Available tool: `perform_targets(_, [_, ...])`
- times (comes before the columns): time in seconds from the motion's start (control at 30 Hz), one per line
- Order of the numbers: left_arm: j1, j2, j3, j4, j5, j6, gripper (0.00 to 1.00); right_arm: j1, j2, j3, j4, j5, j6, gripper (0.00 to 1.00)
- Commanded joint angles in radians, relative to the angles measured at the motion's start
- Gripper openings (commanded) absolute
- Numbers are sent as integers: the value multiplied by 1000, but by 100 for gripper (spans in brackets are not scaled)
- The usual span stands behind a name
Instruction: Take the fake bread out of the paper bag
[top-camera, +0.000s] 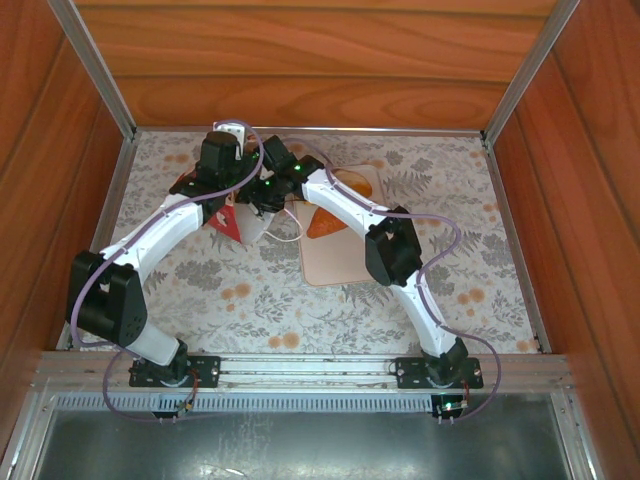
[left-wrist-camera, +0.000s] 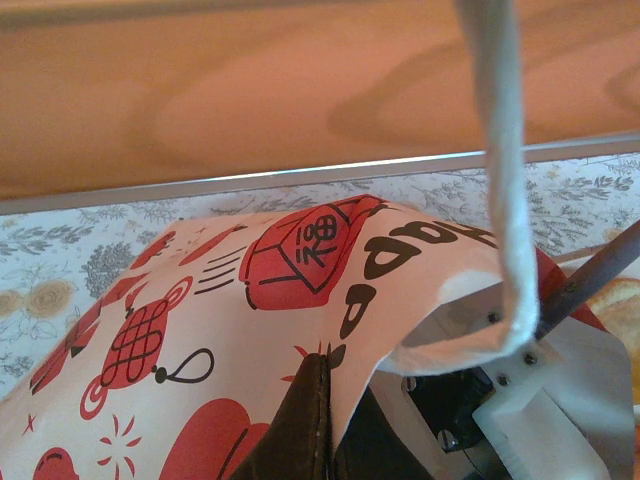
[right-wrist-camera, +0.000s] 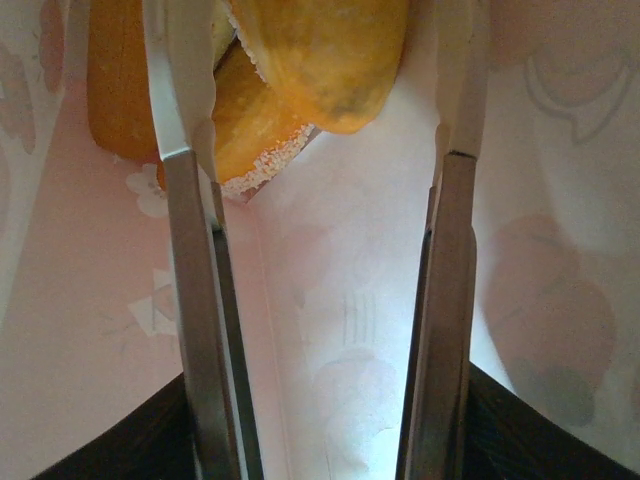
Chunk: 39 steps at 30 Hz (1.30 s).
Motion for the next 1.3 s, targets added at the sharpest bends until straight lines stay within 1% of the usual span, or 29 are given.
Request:
perform_targets(0.0, [-4,-40,-2,20,30,-9,0,1,26,25,-6,2,1,57])
perform_targets(0.1, [-4,-43,-3,19,26,-8,0,1,30,24,-4,0,1,49])
perform_targets(0.17, [-4,-41,-6,17,19,-5,0,1,27,20,-7,1,0,40])
perform_targets(0.23, [-4,-39,-7,14,8,-2,0,0,18,10,-9,5,-5,33])
perform_targets(0.43, [-3,-26,-10,9,-18,-5,0,1,-37,-39,-1,13,-34,26])
perform_targets(0.77, [-2,1,3,3,-100,-15,0,1,-226,-245,74,41,-71,21])
perform_targets(0.97, [-2,13,9,-3,-112,-44,0,0,-339,-375,105,49,-77,21])
perform_targets(1.27, [1,5,1,-8,-157,-38,0,-15,-472,-515,173,15,-68,21])
